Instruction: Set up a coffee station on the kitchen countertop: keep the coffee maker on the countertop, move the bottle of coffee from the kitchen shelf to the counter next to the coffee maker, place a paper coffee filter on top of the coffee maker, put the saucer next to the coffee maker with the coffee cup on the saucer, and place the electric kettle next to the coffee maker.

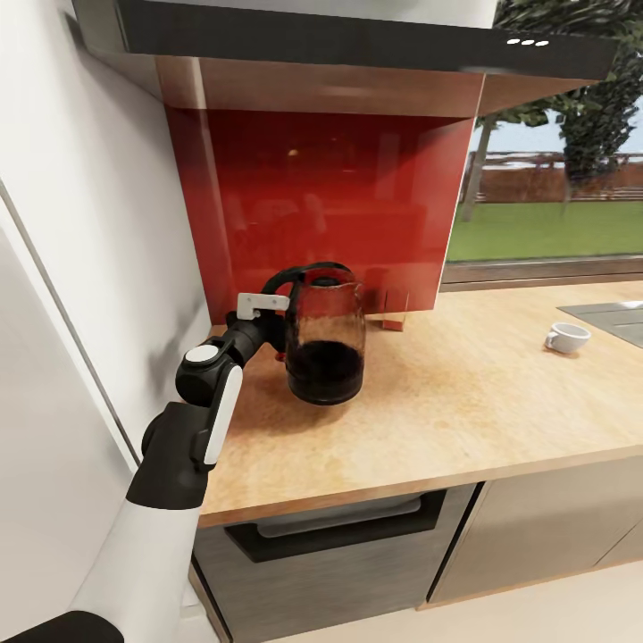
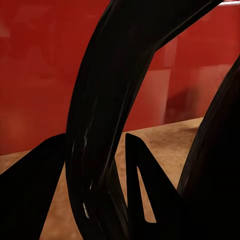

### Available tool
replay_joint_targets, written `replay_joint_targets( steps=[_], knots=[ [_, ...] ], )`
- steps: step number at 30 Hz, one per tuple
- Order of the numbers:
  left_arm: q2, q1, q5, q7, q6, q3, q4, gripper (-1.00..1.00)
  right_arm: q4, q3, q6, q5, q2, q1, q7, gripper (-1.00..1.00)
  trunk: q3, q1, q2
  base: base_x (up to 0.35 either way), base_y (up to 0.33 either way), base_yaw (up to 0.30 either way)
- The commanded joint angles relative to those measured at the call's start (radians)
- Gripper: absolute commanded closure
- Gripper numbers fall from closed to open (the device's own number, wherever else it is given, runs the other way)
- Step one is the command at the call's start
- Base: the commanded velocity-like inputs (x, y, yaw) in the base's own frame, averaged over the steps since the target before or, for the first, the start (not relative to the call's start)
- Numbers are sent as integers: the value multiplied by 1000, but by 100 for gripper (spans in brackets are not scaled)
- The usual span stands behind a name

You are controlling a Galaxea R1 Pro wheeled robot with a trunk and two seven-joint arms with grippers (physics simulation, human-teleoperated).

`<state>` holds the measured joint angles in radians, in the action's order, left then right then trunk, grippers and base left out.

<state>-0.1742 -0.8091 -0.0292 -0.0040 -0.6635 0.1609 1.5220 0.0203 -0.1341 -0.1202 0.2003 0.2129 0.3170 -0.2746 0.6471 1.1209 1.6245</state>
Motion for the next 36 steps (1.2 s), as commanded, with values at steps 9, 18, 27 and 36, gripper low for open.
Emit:
replay_joint_targets(
  steps=[9,18,27,36],
  knots=[
    [0,-1,-3,0,-5,0,14,100,0,-9,-4,10,0,1,-3,-100,1,0,1,0,0,-160],
    [0,-1,-3,0,-5,0,14,100,0,-10,-4,10,0,1,-3,-100,1,0,1,0,-77,-225],
    [0,-1,-3,0,-5,0,14,100,-1,-9,-4,10,0,1,-3,-100,0,0,1,0,-253,-76],
    [0,-1,-3,-1,-5,0,14,100,0,-9,-4,10,0,1,-3,-100,-4,0,1,0,-51,-213]
  ],
)
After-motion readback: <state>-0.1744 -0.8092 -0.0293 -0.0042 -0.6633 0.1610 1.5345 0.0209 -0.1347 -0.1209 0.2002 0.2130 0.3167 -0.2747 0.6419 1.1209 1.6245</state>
